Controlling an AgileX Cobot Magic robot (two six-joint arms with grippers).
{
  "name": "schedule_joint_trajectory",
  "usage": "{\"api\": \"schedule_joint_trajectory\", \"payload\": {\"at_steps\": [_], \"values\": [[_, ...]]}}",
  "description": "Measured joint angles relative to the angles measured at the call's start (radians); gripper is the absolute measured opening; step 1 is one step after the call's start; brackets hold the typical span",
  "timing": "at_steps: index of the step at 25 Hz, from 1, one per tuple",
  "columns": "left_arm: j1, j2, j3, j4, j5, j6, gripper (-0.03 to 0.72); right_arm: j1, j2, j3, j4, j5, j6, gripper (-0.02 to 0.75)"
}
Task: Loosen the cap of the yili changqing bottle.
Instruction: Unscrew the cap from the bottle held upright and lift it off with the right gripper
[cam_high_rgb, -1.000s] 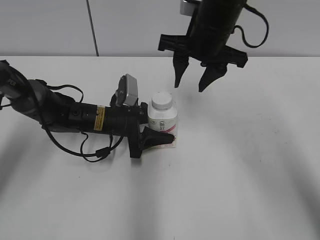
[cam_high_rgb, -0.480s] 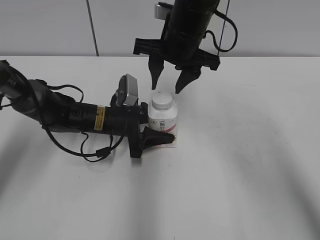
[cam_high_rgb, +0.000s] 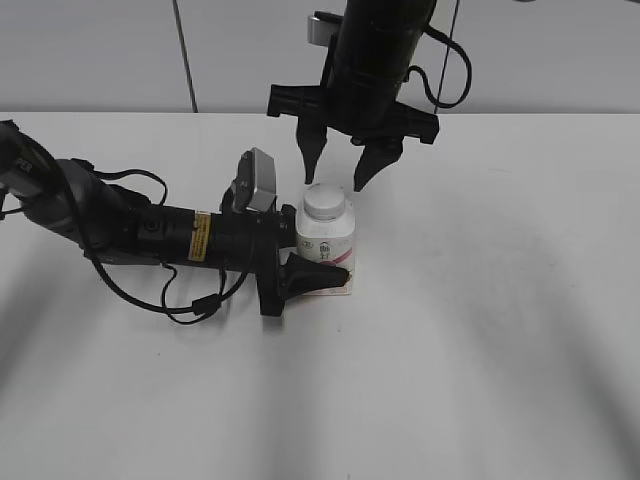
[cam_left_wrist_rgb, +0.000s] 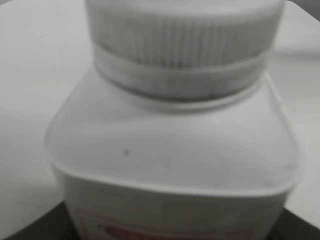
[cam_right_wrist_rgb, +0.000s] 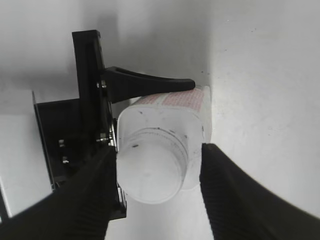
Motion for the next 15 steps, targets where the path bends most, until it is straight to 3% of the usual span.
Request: {"api": "schedule_joint_trajectory", "payload": {"at_steps": [6, 15], "values": [[0.0, 0.0, 0.0, 0.0, 0.0, 0.0, 0.412, 0.008, 0.0, 0.0, -0.001, 0.0, -0.005, 0.567], [0.0, 0.0, 0.0, 0.0, 0.0, 0.0, 0.412, 0.009, 0.002, 0.0, 0.003, 0.0, -0.006, 0.568]]}}
